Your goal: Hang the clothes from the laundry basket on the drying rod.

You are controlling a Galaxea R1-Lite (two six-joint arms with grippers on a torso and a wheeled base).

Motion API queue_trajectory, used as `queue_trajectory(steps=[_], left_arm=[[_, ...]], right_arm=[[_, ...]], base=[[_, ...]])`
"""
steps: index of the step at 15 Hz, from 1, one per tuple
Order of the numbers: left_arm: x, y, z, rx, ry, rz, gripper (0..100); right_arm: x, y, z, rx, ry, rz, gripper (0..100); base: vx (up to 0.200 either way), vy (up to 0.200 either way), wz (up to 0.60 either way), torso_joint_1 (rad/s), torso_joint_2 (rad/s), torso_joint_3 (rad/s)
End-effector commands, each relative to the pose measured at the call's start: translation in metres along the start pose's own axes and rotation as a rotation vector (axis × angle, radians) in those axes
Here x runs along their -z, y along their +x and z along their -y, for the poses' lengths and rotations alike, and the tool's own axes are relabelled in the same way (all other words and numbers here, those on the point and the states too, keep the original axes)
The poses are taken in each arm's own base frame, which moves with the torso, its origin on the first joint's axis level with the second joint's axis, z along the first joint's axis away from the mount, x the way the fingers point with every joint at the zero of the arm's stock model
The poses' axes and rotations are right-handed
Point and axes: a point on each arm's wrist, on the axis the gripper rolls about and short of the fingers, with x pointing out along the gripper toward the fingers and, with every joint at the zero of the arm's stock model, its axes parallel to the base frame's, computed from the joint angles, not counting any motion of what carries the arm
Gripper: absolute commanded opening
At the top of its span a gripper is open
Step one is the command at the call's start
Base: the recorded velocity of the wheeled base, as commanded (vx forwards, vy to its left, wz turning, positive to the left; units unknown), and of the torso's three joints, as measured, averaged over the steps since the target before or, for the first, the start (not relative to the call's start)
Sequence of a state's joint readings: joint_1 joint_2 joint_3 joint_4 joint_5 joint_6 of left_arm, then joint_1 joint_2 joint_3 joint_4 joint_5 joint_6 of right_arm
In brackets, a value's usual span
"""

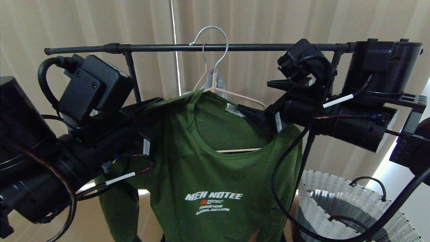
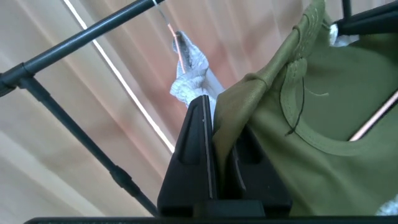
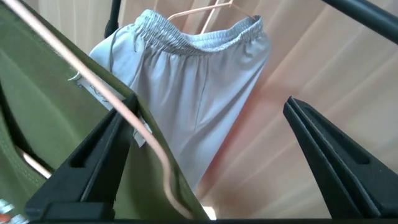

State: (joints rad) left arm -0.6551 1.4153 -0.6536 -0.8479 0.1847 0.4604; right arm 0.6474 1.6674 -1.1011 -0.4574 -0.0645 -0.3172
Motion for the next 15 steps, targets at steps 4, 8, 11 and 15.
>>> queue_trajectory(steps=[4,8,11,15], left_arm=[[0.004,-0.003,0.002,0.009,0.001,-0.013,0],[0.008,-0.003,0.003,0.013,0.004,-0.026,0],[0.010,-0.005,0.002,0.012,0.004,-0.033,0],[0.011,-0.004,0.003,0.014,0.000,-0.039,100]], right_arm=[[0.000,0.000,-0.001,-0.002,-0.001,-0.001,0],[0.000,-0.001,-0.002,-0.006,0.000,0.000,0],[-0.001,-0.003,-0.001,-0.004,0.001,0.008,0],[0.003,-0.013,-0.002,-0.008,0.002,-0.004,0]], base=[[0.000,0.000,0.00,0.000,0.00,0.000],[0.000,0.000,0.00,0.000,0.00,0.000],[0.000,0.000,0.00,0.000,0.00,0.000],[0.000,0.000,0.00,0.000,0.00,0.000]])
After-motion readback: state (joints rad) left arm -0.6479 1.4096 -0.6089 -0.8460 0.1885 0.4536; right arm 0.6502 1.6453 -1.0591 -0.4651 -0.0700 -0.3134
